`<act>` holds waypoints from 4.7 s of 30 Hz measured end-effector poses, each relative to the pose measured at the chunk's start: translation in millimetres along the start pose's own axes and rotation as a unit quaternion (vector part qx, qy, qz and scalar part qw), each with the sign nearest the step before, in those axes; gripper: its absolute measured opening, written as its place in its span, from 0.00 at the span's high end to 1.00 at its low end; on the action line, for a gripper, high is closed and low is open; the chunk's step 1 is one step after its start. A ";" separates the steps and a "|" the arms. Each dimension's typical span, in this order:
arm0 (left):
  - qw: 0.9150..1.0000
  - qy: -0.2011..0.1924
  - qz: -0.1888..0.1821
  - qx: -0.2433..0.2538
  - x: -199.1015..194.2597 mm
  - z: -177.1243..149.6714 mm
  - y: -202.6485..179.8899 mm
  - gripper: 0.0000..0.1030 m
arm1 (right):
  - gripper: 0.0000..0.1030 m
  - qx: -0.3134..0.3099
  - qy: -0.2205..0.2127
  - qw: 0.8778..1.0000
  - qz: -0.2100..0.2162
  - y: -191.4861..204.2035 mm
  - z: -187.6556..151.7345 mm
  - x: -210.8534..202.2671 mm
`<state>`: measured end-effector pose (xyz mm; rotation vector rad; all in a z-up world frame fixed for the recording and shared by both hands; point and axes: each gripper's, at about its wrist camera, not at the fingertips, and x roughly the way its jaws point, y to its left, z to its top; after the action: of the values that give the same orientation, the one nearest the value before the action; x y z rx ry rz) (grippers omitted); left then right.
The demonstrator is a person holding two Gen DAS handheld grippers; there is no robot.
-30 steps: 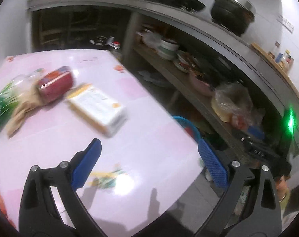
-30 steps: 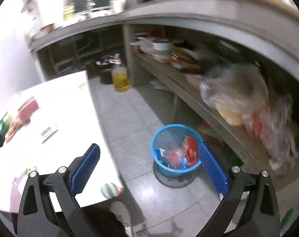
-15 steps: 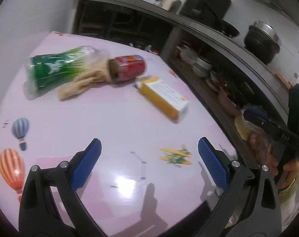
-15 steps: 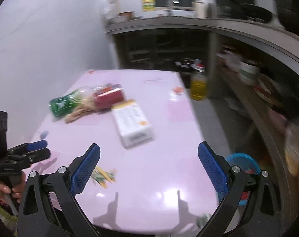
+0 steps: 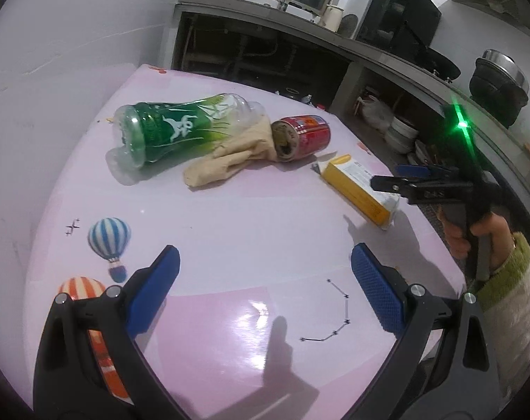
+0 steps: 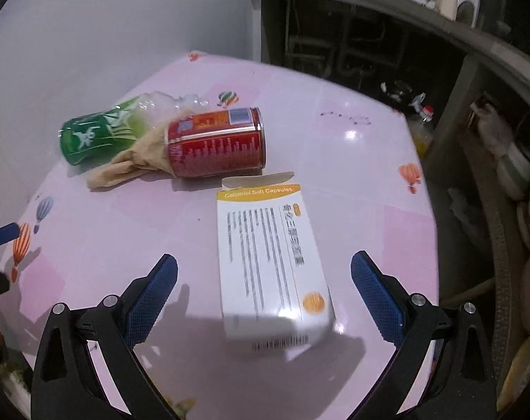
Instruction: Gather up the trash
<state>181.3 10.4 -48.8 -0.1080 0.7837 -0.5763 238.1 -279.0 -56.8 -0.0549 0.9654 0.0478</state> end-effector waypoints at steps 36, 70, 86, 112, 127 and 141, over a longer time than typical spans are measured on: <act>0.980 -0.029 0.005 0.195 59.2 95.4 -72.5 0.08 | 0.30 0.094 0.014 0.995 0.001 5.6 -88.0 -38.9; 0.897 0.230 0.071 0.371 127.3 93.0 -128.9 0.38 | 0.30 0.122 -0.020 0.992 0.037 -10.9 -104.7 -46.7; 0.865 0.278 0.030 0.416 86.3 34.1 -172.2 0.37 | 0.30 0.158 -0.018 0.985 0.063 -20.9 -107.5 -46.8; 0.802 0.326 0.034 0.500 102.8 30.7 -201.1 0.27 | 0.30 0.171 -0.006 0.982 0.080 -21.0 -110.4 -35.0; 0.931 0.215 -0.067 0.288 76.5 84.6 -169.1 0.19 | 0.30 0.173 -0.006 0.982 0.077 -20.6 -110.7 -35.7; 0.993 0.061 -0.047 0.092 -17.2 20.1 -45.3 0.19 | 0.20 0.103 -0.064 0.992 0.032 -4.7 -97.7 -78.0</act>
<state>165.2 -21.0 -9.9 0.0617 0.8433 -0.7483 113.9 -291.6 -48.0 0.1677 0.8383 0.0101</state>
